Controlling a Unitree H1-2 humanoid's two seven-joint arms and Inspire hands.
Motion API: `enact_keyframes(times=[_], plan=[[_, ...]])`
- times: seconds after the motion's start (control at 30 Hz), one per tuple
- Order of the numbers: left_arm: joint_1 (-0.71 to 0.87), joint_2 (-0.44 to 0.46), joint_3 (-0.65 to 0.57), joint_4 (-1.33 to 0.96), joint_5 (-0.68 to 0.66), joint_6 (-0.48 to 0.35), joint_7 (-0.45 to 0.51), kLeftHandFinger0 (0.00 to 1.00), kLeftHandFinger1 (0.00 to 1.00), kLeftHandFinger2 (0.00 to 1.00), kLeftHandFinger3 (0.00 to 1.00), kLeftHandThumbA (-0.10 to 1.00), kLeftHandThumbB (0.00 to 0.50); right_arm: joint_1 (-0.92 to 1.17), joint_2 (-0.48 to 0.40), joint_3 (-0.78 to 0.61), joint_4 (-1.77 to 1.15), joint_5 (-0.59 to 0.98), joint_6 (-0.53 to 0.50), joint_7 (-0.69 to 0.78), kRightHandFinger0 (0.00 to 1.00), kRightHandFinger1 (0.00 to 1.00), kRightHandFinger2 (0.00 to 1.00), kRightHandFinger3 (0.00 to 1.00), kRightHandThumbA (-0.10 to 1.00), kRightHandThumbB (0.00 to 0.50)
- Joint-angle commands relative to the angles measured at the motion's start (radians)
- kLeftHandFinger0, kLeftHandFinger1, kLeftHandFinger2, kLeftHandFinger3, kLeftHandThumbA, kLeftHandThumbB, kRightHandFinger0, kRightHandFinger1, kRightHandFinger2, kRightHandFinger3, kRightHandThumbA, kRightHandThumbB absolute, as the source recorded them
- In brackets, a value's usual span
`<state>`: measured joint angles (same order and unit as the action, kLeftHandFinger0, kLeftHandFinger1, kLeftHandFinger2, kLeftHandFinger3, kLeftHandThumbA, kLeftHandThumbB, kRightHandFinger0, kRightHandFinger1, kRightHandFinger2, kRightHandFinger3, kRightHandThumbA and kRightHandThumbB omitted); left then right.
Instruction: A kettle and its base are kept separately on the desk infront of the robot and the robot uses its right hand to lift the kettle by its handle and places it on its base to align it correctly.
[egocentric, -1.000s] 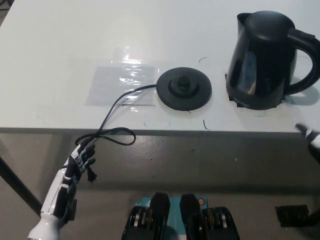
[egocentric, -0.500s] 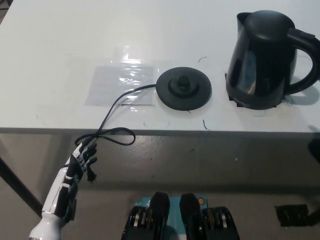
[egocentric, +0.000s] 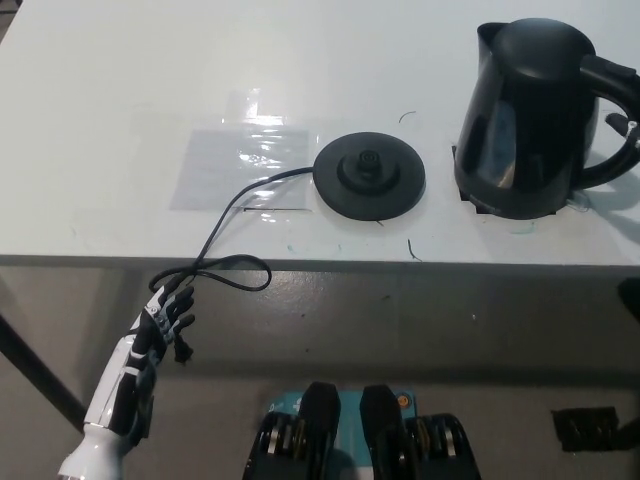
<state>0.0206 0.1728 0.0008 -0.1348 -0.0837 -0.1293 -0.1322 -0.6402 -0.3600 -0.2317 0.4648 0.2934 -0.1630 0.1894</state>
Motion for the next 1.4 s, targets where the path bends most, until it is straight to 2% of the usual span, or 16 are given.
enact_keyframes(times=[0.0,0.1,0.23,0.57,0.73,0.83,0.87,0.9,0.93,0.97,1.03,1.07,1.1,1.17,1.23,1.37], plan=[[-0.017,0.01,-0.006,-0.019,0.001,-0.012,-0.017,1.0,1.0,1.0,1.0,1.0,0.118,-0.079,-0.012,0.01,0.063,0.026,-0.019,0.059,1.0,1.0,1.0,1.0,1.0,0.319],[-0.022,0.013,-0.003,-0.019,-0.001,-0.01,-0.018,1.0,1.0,1.0,1.0,1.0,0.124,-0.1,-0.013,0.014,0.135,0.018,-0.046,0.072,1.0,1.0,1.0,1.0,1.0,0.31],[-0.027,0.017,0.0,-0.015,0.001,-0.014,-0.018,1.0,1.0,1.0,1.0,1.0,0.14,-0.122,-0.013,0.014,0.21,0.02,-0.07,0.09,1.0,1.0,1.0,1.0,1.0,0.381],[-0.031,0.021,0.001,-0.011,-0.003,-0.02,-0.027,1.0,1.0,1.0,1.0,1.0,0.139,-0.143,-0.024,0.017,0.3,0.003,-0.096,0.101,1.0,1.0,1.0,1.0,1.0,0.371],[-0.039,0.021,0.002,-0.001,-0.015,-0.031,-0.038,1.0,1.0,1.0,1.0,1.0,0.13,-0.145,-0.03,0.012,0.281,0.009,-0.085,0.105,1.0,1.0,1.0,1.0,1.0,0.418],[-0.038,0.023,0.002,-0.003,-0.008,-0.03,-0.038,1.0,1.0,1.0,1.0,1.0,0.134,-0.145,-0.026,0.005,0.253,0.011,-0.073,0.086,1.0,1.0,1.0,1.0,1.0,0.395],[-0.04,0.021,0.002,-0.001,-0.009,-0.032,-0.038,1.0,1.0,1.0,1.0,1.0,0.134,-0.157,-0.029,0.002,0.274,0.0,-0.089,0.067,1.0,1.0,1.0,1.0,0.94,0.278],[-0.038,0.018,0.002,-0.007,-0.011,-0.025,-0.036,1.0,1.0,1.0,1.0,1.0,0.132,-0.165,-0.025,-0.012,0.275,0.01,-0.078,0.051,1.0,0.95,0.85,0.93,0.75,0.198],[-0.036,0.018,0.003,-0.012,-0.013,-0.019,-0.036,1.0,1.0,1.0,1.0,1.0,0.131,-0.167,-0.013,-0.029,0.258,0.03,-0.058,0.035,0.59,0.38,0.28,0.28,0.36,0.183],[-0.036,0.016,0.003,-0.017,-0.012,-0.013,-0.034,1.0,1.0,1.0,1.0,1.0,0.131,-0.174,0.002,-0.041,0.238,0.018,-0.05,-0.02,0.02,0.04,0.15,0.15,-0.05,0.235],[-0.04,0.016,0.004,-0.017,-0.009,-0.011,-0.032,1.0,1.0,1.0,1.0,1.0,0.132,-0.18,0.006,-0.046,0.238,0.009,-0.042,-0.031,0.0,0.0,0.2,0.16,-0.1,0.239],[-0.039,0.018,0.005,-0.016,-0.009,-0.012,-0.033,1.0,1.0,1.0,1.0,1.0,0.126,-0.181,0.011,-0.052,0.223,0.02,-0.005,-0.033,0.0,0.03,0.35,0.26,-0.1,0.233],[-0.039,0.018,0.005,-0.015,-0.012,-0.012,-0.034,1.0,1.0,1.0,1.0,1.0,0.119,-0.178,0.012,-0.048,0.212,0.012,0.011,-0.041,0.0,0.05,0.43,0.32,-0.1,0.22],[-0.04,0.021,0.005,-0.016,-0.012,-0.012,-0.037,1.0,1.0,1.0,1.0,1.0,0.115,-0.173,0.009,-0.039,0.204,-0.003,0.018,-0.043,0.0,0.06,0.44,0.32,-0.1,0.219],[-0.042,0.019,0.008,-0.012,-0.02,-0.02,-0.038,1.0,1.0,1.0,1.0,1.0,0.106,-0.167,0.011,-0.037,0.191,-0.011,0.042,-0.062,0.0,0.07,0.42,0.22,-0.1,0.229],[-0.044,0.021,0.011,-0.009,-0.022,-0.026,-0.042,1.0,1.0,1.0,1.0,1.0,0.107,-0.158,0.003,-0.027,0.19,-0.025,0.052,-0.067,0.0,0.03,0.37,0.15,-0.1,0.211]])
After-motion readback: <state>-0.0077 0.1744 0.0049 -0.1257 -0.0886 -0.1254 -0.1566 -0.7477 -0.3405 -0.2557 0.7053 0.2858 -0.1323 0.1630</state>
